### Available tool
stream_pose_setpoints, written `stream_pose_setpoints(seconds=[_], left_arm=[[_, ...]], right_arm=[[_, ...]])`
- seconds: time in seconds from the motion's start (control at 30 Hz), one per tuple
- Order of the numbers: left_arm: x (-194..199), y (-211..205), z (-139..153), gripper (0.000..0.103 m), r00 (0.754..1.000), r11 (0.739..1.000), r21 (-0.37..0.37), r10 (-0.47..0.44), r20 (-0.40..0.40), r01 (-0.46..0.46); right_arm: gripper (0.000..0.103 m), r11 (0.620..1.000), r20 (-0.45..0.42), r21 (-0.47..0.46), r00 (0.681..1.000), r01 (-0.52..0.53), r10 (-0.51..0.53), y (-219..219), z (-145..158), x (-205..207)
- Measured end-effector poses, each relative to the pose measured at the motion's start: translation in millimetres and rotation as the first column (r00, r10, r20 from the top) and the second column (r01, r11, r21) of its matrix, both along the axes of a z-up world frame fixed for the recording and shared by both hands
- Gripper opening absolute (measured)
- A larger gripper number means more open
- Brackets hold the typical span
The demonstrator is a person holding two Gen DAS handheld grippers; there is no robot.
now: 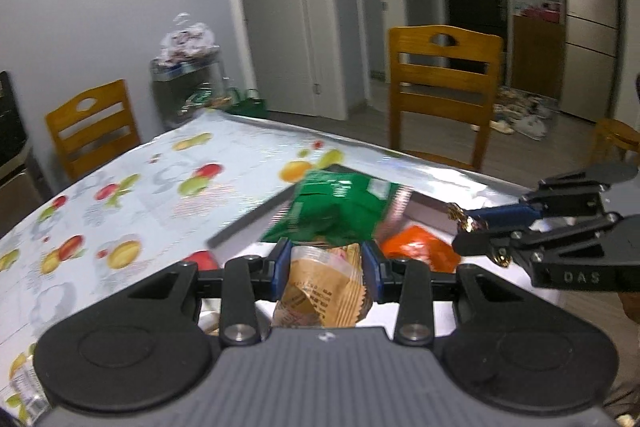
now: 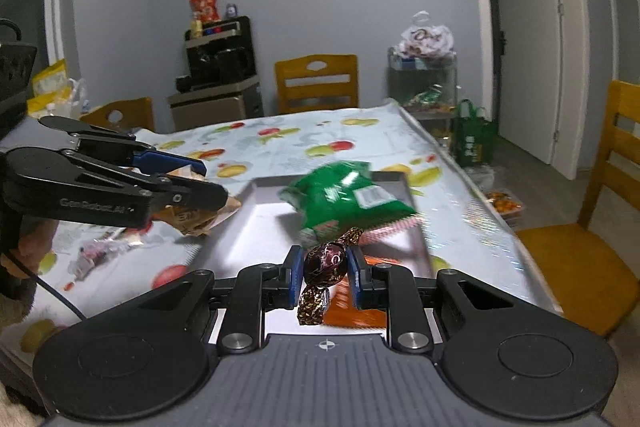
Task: Organize snacks
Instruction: 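Carry the cookie packet and chocolates over the gray box with both tools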
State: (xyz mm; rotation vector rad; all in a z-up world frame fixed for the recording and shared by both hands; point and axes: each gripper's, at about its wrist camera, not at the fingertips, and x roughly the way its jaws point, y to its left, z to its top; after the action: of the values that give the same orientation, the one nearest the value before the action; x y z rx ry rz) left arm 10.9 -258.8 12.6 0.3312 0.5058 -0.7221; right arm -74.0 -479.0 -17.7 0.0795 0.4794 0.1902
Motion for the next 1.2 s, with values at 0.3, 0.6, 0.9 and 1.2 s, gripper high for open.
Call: stream_pose_setpoints(seconds=[0.3, 0.6, 0.9, 1.2], left_arm=[[-21.9, -23.3, -11.6, 0.036, 0.989, 0.990, -0.009, -0.141, -0.043, 0.141], [-39.3, -36.3, -24.2, 0.036, 0.964, 0.965, 0.023, -0.258, -0.064, 0.260], [-41.8, -47.4, -39.8, 0.036, 0.948, 0.943, 0.110, -0.304, -0.091, 0.313], [-44.7, -49.2, -41.8, 0.036, 0.939, 0.933, 0.125, -0.328, -0.100, 0.339]], right_arm=[[0.025, 0.999, -0.024, -0.047, 1.000, 0.015, -0.016, -14.7, -1.8, -14.6], [0.025, 0.995, -0.088, -0.067, 0.994, -0.067, 0.061, -17.9, -10.2, -25.3], [0.025, 0.995, -0.127, -0.075, 0.991, -0.064, 0.054, -16.4, -19.4, -25.7], [0.025, 0.994, -0.153, -0.094, 0.987, -0.064, 0.049, -16.9, -23.7, -22.9]])
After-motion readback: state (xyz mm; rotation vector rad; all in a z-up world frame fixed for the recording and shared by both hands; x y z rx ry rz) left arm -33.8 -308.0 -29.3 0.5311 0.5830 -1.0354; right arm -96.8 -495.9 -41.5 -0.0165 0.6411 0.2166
